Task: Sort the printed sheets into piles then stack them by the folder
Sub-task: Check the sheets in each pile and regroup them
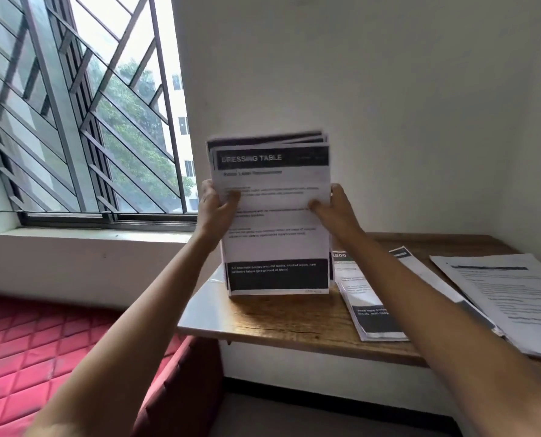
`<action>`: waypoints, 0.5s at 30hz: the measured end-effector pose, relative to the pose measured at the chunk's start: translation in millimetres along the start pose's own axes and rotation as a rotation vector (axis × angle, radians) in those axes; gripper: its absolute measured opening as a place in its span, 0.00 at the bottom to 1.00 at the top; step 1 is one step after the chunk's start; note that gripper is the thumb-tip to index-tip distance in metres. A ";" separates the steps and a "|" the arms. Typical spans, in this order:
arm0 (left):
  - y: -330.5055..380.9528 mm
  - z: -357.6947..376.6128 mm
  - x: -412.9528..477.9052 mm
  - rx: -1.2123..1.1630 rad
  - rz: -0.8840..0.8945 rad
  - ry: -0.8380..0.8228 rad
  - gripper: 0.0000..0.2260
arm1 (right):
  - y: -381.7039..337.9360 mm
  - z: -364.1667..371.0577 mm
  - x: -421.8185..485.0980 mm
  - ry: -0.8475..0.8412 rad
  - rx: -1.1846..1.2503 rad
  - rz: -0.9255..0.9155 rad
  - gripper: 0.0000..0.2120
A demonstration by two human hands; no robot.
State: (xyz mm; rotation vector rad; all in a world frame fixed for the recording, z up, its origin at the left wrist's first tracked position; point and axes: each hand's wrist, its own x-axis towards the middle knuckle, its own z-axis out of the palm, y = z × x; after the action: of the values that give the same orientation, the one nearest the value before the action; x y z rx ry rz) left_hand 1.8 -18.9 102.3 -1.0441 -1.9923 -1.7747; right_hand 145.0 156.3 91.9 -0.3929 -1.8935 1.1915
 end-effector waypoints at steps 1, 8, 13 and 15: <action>-0.9 0.8 0.3 -0.017 0.003 0.013 0.08 | 3.0 -0.2 -0.7 -0.002 0.023 -0.001 0.14; -7.1 12.1 -3.3 -0.025 -0.014 0.033 0.11 | 10.6 2.5 0.2 -0.007 0.017 0.029 0.12; -13.6 15.2 -2.2 0.101 -0.039 0.048 0.04 | 13.0 2.3 4.8 -0.028 -0.137 -0.001 0.11; -4.9 12.1 6.4 0.130 -0.037 0.069 0.04 | 2.0 -1.1 12.4 -0.020 -0.165 -0.009 0.12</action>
State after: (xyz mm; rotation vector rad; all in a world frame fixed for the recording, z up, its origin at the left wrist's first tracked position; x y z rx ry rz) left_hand -2.8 -5.3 100.2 -0.8989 -2.0665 -1.6503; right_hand 138.2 165.8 96.4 -0.4623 -2.0155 1.0405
